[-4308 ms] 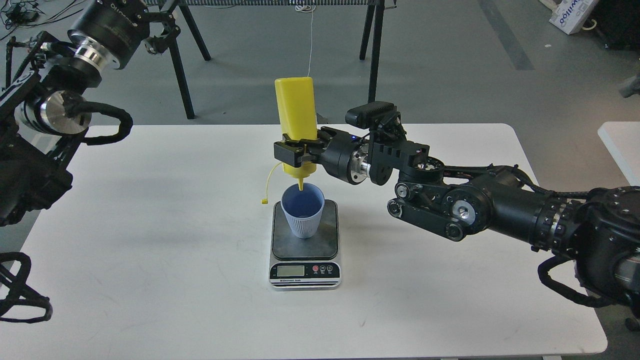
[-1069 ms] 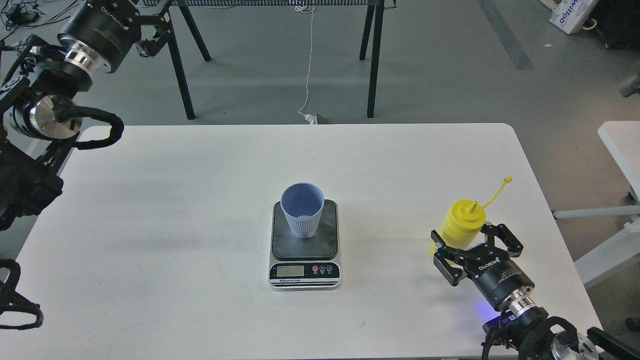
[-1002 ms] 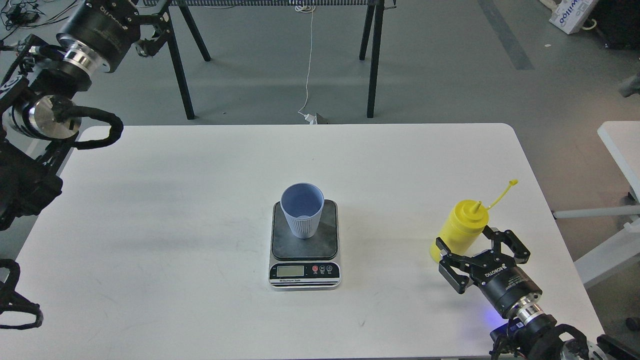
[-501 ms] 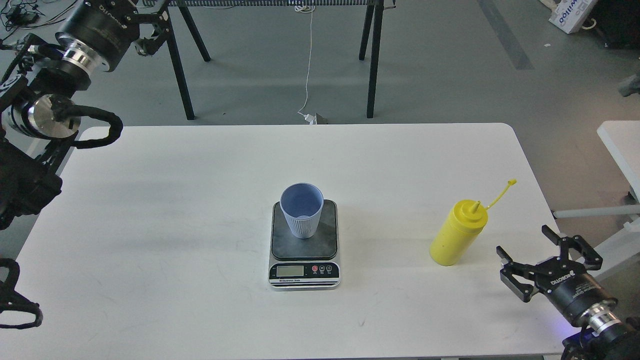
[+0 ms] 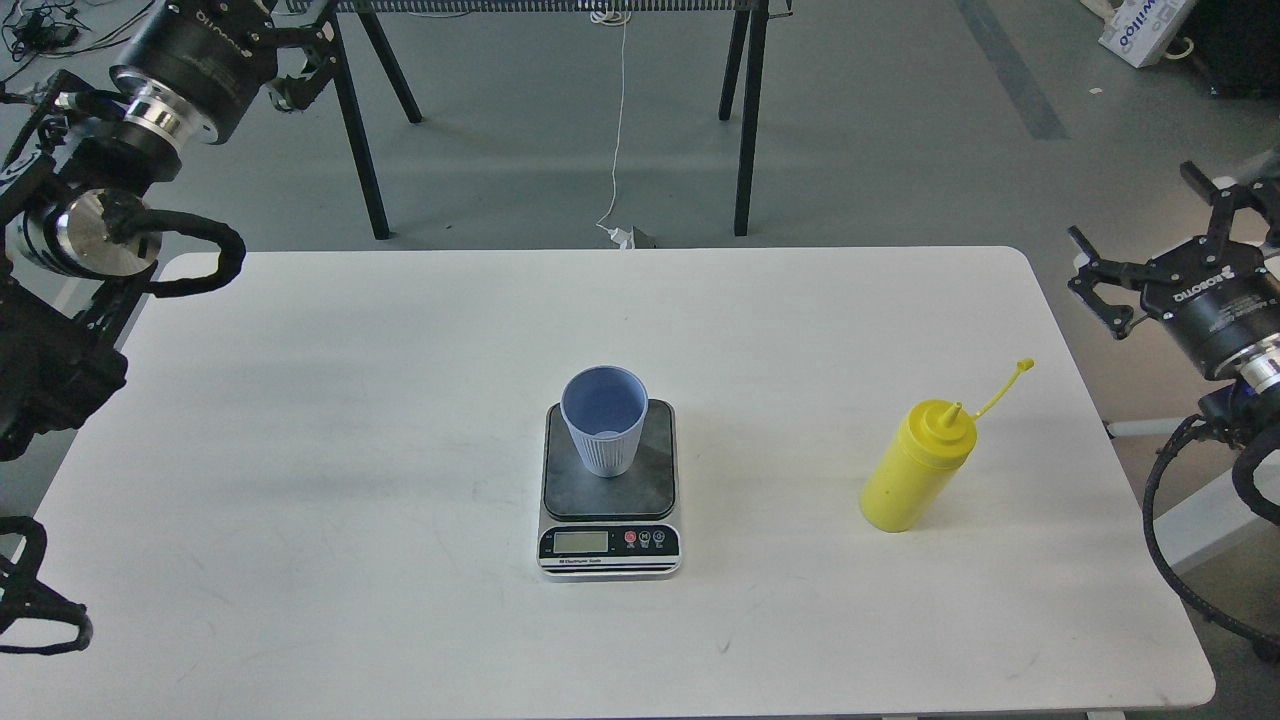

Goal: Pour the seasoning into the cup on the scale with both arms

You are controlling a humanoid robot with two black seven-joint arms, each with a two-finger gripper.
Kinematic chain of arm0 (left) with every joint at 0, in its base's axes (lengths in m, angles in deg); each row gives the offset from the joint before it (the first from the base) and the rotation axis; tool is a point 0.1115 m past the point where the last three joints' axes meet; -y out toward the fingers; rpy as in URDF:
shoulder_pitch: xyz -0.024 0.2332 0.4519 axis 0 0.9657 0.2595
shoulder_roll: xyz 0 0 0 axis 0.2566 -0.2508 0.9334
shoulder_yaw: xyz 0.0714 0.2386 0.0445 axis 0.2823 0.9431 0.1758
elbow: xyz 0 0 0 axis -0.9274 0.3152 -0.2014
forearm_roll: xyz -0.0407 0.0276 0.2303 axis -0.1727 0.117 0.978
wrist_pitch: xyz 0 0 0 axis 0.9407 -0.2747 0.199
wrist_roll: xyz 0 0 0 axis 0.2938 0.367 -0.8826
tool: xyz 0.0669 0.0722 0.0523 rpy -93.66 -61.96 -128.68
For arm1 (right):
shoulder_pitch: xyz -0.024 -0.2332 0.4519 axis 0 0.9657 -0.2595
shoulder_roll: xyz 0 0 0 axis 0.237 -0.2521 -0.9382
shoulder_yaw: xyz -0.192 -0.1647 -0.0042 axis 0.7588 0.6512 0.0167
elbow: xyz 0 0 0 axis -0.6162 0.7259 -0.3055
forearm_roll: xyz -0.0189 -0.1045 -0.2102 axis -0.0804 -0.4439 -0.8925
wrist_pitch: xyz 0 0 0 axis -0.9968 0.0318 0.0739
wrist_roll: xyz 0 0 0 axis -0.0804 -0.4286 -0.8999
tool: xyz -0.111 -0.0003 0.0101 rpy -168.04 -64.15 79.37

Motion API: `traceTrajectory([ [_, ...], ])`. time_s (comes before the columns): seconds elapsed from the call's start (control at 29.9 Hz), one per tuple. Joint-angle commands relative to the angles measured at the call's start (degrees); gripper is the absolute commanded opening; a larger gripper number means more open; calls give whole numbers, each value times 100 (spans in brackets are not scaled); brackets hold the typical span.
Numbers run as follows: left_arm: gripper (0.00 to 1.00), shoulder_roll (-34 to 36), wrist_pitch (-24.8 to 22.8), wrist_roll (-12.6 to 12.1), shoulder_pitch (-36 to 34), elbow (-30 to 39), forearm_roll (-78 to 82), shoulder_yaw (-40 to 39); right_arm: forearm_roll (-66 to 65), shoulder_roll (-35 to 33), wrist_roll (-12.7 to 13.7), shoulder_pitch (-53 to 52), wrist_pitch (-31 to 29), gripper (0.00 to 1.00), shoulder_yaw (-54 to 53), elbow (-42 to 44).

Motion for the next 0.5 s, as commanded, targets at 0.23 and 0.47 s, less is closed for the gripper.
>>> traceTrajectory([
  [0.23, 100, -71, -46, 16, 559, -4, -625, -219, -134, 1335, -25, -2154, 1, 99, 307, 2583],
  [0.47, 100, -71, -221, 25, 1051, -4, -1196, -350, -134, 1634, -60, -2612, 1, 99, 755, 3024],
])
